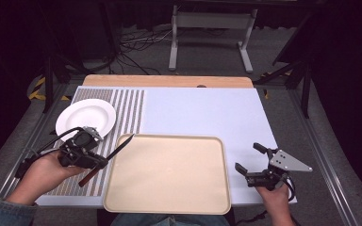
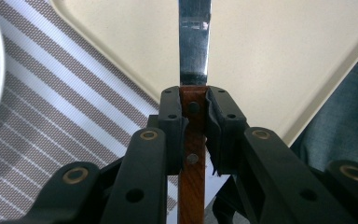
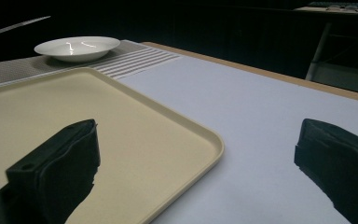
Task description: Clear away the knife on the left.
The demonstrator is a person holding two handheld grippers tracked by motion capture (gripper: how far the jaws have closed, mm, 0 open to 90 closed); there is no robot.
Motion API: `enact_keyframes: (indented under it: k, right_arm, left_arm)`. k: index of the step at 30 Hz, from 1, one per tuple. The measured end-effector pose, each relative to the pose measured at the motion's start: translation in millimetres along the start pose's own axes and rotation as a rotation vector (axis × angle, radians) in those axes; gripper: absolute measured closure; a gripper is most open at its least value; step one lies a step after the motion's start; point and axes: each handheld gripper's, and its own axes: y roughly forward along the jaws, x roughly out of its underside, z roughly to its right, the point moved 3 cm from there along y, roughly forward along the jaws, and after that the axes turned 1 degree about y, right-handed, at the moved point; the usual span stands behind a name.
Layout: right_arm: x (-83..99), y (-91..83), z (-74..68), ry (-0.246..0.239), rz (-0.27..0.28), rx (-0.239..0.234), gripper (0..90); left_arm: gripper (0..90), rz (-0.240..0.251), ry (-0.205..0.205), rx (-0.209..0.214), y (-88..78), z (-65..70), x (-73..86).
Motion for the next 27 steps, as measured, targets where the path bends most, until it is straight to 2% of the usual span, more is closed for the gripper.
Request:
enact_keyframes:
  k: [2,5,8,15,18,20,25,27]
  right_arm:
    - [0.0,-0.1,-0.1,-0.001,0.001,-0.001,0.6]
    - [0.0,0.1,-0.2,-0.001,0.000,-0.002,0.6]
    - [-0.1,-0.1,-0.3,-0.003,-0.001,-0.002,0.6]
    - [-0.2,-0.1,-0.4,-0.004,0.002,-0.005,0.6]
    - [-0.2,0.0,-0.5,-0.005,0.000,-0.007,0.6]
    - [-0.1,-0.1,-0.5,-0.001,-0.003,-0.005,0.6]
    - [0.1,0.2,-0.7,-0.005,-0.005,-0.007,0.6]
    - [0.1,0.6,-0.6,-0.006,-0.005,-0.009,0.6]
  left_arm:
    - [77.8,0.000,-0.002,-0.007,1.3,2.0,-2.3]
    - [77.8,0.001,0.001,0.009,5.3,7.4,-6.5]
    - [77.7,-0.010,0.001,0.034,10.9,12.0,-10.4]
    - [77.8,-0.043,0.006,0.045,24.8,16.8,-15.9]
    - [77.8,-0.044,-0.019,0.069,32.5,18.9,-17.8]
    - [77.8,-0.050,-0.051,0.066,40.3,20.5,-18.3]
    - [77.7,-0.074,-0.090,0.087,54.8,23.7,-19.4]
    - [77.7,-0.088,-0.093,0.067,59.7,24.4,-20.3]
